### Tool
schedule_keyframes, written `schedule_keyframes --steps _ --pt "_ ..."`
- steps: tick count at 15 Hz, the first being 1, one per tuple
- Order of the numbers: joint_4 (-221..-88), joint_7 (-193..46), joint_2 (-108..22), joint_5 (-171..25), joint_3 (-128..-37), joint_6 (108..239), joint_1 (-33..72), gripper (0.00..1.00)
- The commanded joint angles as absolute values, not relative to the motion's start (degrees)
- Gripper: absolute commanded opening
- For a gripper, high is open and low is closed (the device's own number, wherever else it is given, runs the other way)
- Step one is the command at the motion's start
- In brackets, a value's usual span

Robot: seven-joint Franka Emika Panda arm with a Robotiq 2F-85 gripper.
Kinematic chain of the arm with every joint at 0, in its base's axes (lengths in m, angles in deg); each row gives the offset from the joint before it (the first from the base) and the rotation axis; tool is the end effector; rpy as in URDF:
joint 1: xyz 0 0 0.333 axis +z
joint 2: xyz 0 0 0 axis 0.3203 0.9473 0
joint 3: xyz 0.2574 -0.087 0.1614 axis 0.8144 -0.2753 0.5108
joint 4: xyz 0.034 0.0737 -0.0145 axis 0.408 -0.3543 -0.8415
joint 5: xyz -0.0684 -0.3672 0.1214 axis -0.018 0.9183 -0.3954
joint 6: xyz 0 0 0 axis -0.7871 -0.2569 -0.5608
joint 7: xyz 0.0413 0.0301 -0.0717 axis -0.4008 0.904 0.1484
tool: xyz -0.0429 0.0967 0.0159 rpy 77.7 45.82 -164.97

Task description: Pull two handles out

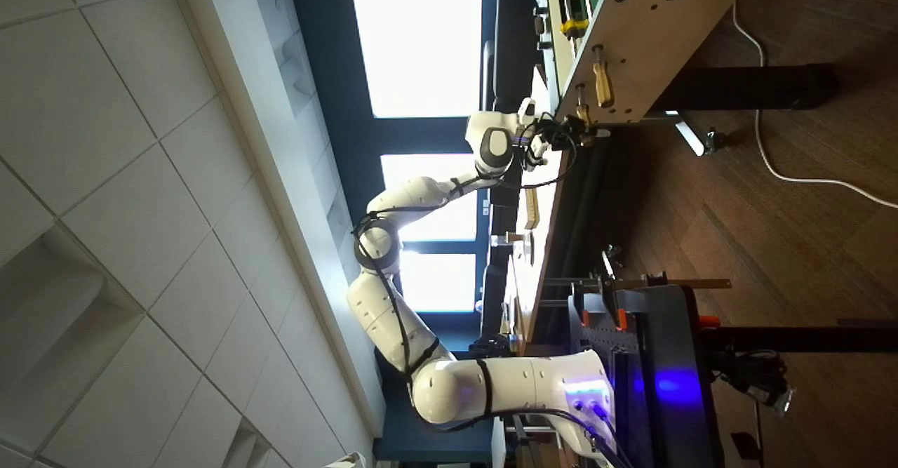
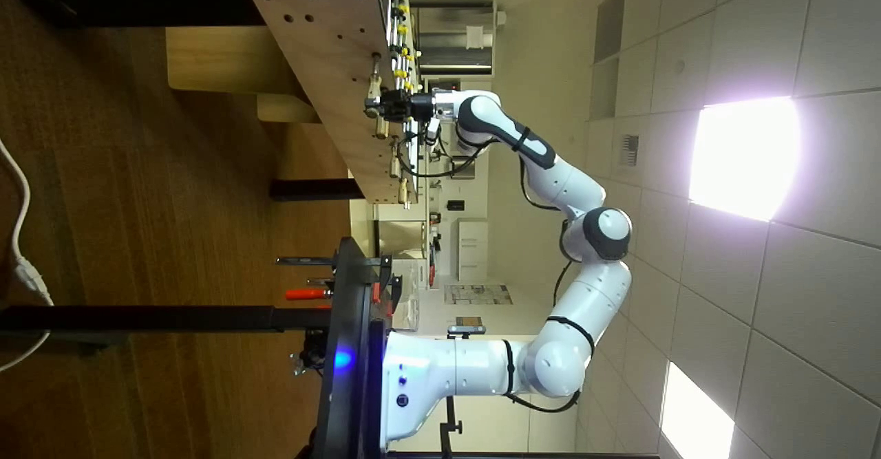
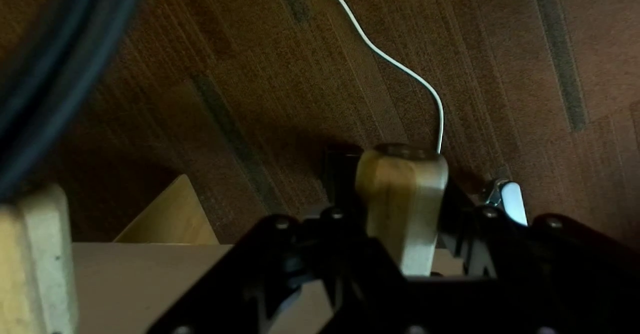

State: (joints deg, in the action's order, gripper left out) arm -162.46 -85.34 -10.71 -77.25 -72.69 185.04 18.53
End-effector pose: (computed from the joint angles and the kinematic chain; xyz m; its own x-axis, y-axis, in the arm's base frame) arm 0.6408 0.0566 0.0843 0.9844 0.1719 -0.0377 0.1681 -0.9818 -0.0882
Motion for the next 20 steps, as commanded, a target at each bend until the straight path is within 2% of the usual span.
schedule_keyframes --steps 1,20 --pt "-169.86 -86.62 -15.87 -77.2 -72.99 186.48 16.89 0.18" --pt "-194.28 -87.96 -27.09 -77.41 -70.1 200.73 11.68 0.18"
